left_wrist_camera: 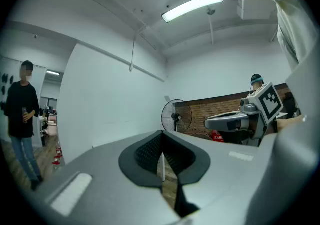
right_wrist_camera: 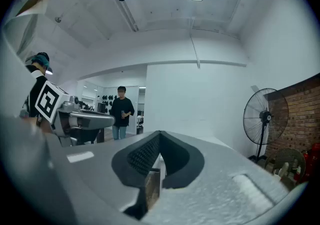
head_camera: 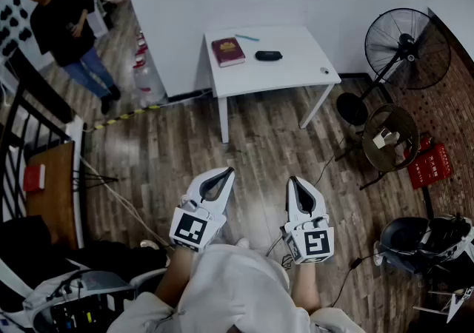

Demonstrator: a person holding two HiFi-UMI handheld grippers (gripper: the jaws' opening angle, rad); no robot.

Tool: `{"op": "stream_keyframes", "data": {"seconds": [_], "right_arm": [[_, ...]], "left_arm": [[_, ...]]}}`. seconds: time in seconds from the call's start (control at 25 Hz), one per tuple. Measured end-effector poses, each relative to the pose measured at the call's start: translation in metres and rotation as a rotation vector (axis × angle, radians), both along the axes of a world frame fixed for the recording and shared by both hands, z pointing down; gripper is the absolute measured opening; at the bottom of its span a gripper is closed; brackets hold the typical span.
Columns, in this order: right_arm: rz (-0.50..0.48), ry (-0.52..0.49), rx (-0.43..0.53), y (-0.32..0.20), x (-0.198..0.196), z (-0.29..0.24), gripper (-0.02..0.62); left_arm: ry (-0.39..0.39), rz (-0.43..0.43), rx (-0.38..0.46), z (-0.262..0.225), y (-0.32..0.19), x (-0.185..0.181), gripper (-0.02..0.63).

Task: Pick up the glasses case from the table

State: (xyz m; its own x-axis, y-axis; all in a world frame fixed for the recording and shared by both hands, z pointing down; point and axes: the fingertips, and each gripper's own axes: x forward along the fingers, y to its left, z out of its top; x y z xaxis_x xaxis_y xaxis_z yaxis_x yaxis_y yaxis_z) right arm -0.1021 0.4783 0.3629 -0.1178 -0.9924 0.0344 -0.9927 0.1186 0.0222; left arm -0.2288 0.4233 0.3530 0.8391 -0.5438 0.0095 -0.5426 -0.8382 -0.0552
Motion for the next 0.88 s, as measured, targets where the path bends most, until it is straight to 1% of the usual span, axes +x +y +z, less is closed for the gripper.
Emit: {"op": "stream_keyframes", "data": {"seconds": [0.08, 0.2, 0.32, 0.44, 0.52, 0.64, 0.88], "right_arm": [[-0.001, -0.004, 0.002, -0.003, 0.007, 0.001, 0.001], [-0.009, -0.010, 0.002, -0.009, 0.015, 0.004, 0.002], [-0.021, 0.005, -0.004, -0.017, 0.018, 0.005, 0.002], [-0.023, 0.013, -0.001, -0.032, 0.022, 0.007, 0.002], [-0.021, 0.018, -0.004, -0.046, 0.026, 0.009, 0.002], [-0.024, 0.023, -0.003, -0.069, 0.032, 0.010, 0.002], [-0.007, 0.027, -0.034, -0.126, 0.052, 0.019, 0.002]], "left_arm": [[-0.005, -0.005, 0.011, -0.003, -0.001, 0.006, 0.020], [0.007, -0.012, 0.003, -0.002, -0.006, 0.013, 0.019], [0.016, -0.014, -0.004, 0.004, -0.015, 0.017, 0.020], [0.006, -0.010, 0.001, 0.005, -0.029, 0.025, 0.018], [-0.002, -0.011, 0.001, 0.010, -0.042, 0.029, 0.019], [0.016, -0.008, 0.007, 0.005, -0.065, 0.036, 0.019], [0.029, -0.008, -0.012, 0.010, -0.127, 0.052, 0.019]]}}
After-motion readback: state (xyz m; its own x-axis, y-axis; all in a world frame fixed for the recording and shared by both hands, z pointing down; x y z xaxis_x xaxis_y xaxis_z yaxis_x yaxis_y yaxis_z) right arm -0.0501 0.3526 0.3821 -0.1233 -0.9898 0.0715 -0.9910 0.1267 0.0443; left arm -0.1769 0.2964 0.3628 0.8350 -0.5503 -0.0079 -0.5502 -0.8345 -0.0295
